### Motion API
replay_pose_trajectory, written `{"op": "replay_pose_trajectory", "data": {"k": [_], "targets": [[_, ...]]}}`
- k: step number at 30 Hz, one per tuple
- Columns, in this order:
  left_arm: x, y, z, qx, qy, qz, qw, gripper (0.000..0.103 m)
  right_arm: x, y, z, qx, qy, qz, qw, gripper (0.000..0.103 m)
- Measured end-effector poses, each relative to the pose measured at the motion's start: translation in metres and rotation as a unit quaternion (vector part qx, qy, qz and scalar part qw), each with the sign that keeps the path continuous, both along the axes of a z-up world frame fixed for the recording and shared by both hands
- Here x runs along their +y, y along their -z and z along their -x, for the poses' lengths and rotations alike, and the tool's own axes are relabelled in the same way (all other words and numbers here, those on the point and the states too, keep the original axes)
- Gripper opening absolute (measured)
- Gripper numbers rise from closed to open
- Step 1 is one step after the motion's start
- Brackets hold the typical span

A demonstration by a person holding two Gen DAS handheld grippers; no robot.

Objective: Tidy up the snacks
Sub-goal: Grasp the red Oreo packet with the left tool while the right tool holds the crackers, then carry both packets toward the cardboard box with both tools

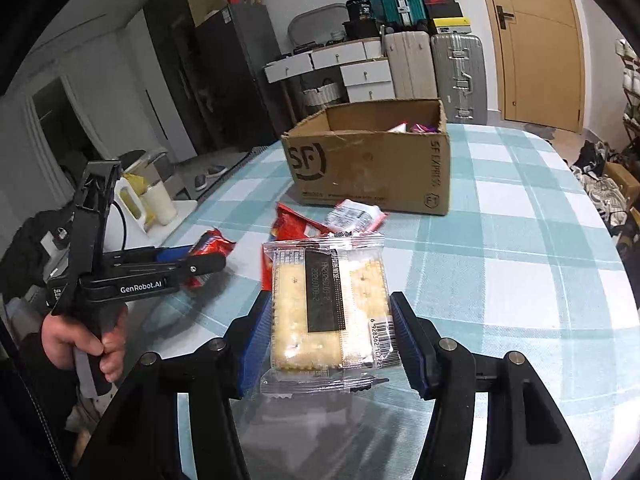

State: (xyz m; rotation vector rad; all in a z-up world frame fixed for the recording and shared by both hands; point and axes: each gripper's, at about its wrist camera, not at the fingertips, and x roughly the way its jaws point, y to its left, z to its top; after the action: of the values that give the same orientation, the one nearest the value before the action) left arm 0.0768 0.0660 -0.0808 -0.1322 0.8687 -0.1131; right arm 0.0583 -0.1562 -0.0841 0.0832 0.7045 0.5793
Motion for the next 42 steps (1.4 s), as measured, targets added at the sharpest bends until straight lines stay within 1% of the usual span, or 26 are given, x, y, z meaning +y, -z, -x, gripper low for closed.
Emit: {"op": "replay_pose_trajectory", "data": {"k": [3, 8, 15, 18, 25, 30, 36, 42], "targets": [[-0.002, -0.005, -0.002, -0.003, 0.004, 0.004, 1.0, 0.045, 0.001, -0.006, -0.002, -0.002, -0.004, -0.009, 1.0, 0.058], [-0.002, -0.014, -0.015, -0.003, 0.009, 0.012, 0.9999, 0.045, 0.004, -0.021, -0.008, -0.021, -0.008, -0.007, 1.0, 0.058], [-0.009, -0.038, -0.041, -0.008, 0.028, 0.019, 0.9994, 0.045, 0.005, -0.045, -0.028, -0.045, -0.008, 0.0, 0.999, 0.058], [-0.014, -0.049, -0.056, -0.013, 0.039, 0.019, 0.999, 0.045, 0.005, -0.057, -0.043, -0.058, -0.007, 0.008, 0.998, 0.058], [-0.024, -0.08, -0.096, -0.023, 0.058, 0.019, 0.9978, 0.045, 0.005, -0.085, -0.079, -0.067, -0.009, -0.007, 0.998, 0.058], [-0.028, -0.098, -0.128, -0.019, 0.067, 0.028, 0.9972, 0.045, 0.011, -0.103, -0.11, -0.07, -0.013, -0.011, 0.997, 0.058], [-0.032, -0.114, -0.163, -0.018, 0.074, 0.03, 0.9967, 0.045, 0.024, -0.115, -0.144, -0.064, -0.019, -0.005, 0.998, 0.058], [-0.035, -0.119, -0.205, -0.012, 0.074, 0.023, 0.9969, 0.045, 0.027, -0.119, -0.184, -0.052, -0.009, -0.006, 0.999, 0.058]]}}
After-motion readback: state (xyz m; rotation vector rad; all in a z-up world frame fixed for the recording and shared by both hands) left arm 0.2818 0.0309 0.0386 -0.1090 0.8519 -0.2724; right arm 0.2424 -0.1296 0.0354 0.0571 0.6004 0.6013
